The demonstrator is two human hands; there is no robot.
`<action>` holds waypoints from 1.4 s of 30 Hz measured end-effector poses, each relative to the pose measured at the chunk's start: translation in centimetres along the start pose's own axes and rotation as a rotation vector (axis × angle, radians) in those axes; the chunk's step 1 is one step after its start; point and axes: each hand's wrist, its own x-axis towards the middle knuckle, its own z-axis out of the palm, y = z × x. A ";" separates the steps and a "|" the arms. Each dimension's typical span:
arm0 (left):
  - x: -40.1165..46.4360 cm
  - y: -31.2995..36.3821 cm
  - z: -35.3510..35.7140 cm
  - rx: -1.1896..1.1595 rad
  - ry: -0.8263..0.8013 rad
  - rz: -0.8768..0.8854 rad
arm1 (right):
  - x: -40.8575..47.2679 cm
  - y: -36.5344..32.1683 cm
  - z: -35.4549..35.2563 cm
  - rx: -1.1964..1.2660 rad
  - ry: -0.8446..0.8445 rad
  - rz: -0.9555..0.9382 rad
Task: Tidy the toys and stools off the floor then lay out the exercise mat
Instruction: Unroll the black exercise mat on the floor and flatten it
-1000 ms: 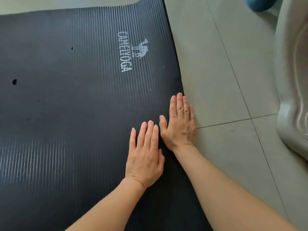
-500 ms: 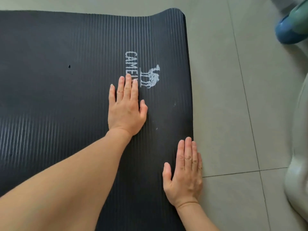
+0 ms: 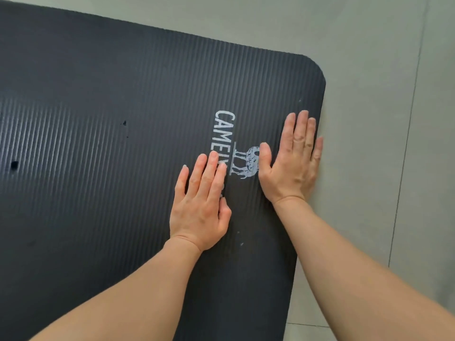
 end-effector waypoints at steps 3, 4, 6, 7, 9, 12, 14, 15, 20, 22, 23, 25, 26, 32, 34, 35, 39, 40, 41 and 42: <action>0.0 0.2 0.1 0.023 -0.015 -0.006 | -0.5 0.0 0.0 -0.015 0.051 -0.001; 0.1 0.3 0.1 0.028 -0.016 -0.012 | -0.2 0.1 -0.1 -0.020 0.064 -0.003; 0.0 0.3 0.2 0.019 -0.020 -0.020 | 0.0 -0.1 -0.2 -0.026 0.056 -0.007; 0.0 0.2 0.3 0.016 -0.015 -0.019 | 0.0 -0.2 -0.3 -0.041 0.045 -0.008; 0.0 0.1 0.4 0.022 -0.004 0.001 | -0.5 -0.2 -0.3 -0.073 0.028 -0.020; -0.2 0.0 0.4 0.002 0.000 0.007 | 2.2 -0.7 -0.8 -0.068 0.004 -0.162; -0.1 -0.1 0.5 0.018 -0.001 0.005 | 6.9 -2.0 -1.2 -0.062 -0.044 -0.223; -0.2 0.0 0.5 0.017 -0.008 0.007 | 9.0 -2.6 -1.5 -0.079 -0.089 -0.214; -0.1 0.1 0.5 0.014 -0.032 0.004 | 11.4 -3.4 -1.1 -0.139 -0.101 -0.162; -0.2 0.2 0.5 0.007 -0.030 0.006 | 11.3 -3.3 -1.3 -0.137 -0.109 -0.156; -0.2 0.1 0.4 0.002 -0.035 0.002 | 11.3 -3.4 -1.2 -0.132 -0.118 -0.152; -0.2 0.1 0.3 0.004 -0.036 0.002 | 11.3 -3.5 -1.3 -0.134 -0.121 -0.149; -0.2 0.2 0.3 0.010 -0.040 0.002 | 11.3 -3.5 -1.3 -0.141 -0.123 -0.146; 0.3 0.3 0.0 0.080 -0.096 -0.021 | 8.3 -4.1 -1.0 -0.112 -0.103 -0.087; 0.2 0.2 0.2 0.100 -0.100 -0.027 | 5.4 -4.8 -0.8 -0.119 -0.092 -0.090; 0.1 0.2 0.4 0.098 -0.091 -0.035 | 4.6 -4.9 -0.5 -0.134 -0.090 -0.103; -0.1 0.2 0.4 0.089 -0.068 -0.022 | 5.0 -4.9 -0.4 -0.144 -0.083 -0.110; 0.1 0.1 0.5 0.093 -0.051 -0.018 | 4.6 -4.7 -0.4 -0.130 -0.073 -0.104; 0.0 0.2 0.3 0.088 -0.045 -0.009 | 2.9 -4.3 -0.4 -0.122 -0.053 -0.084; 0.0 0.1 0.3 0.072 -0.038 -0.004 | 0.2 -3.7 -0.1 -0.120 -0.045 -0.062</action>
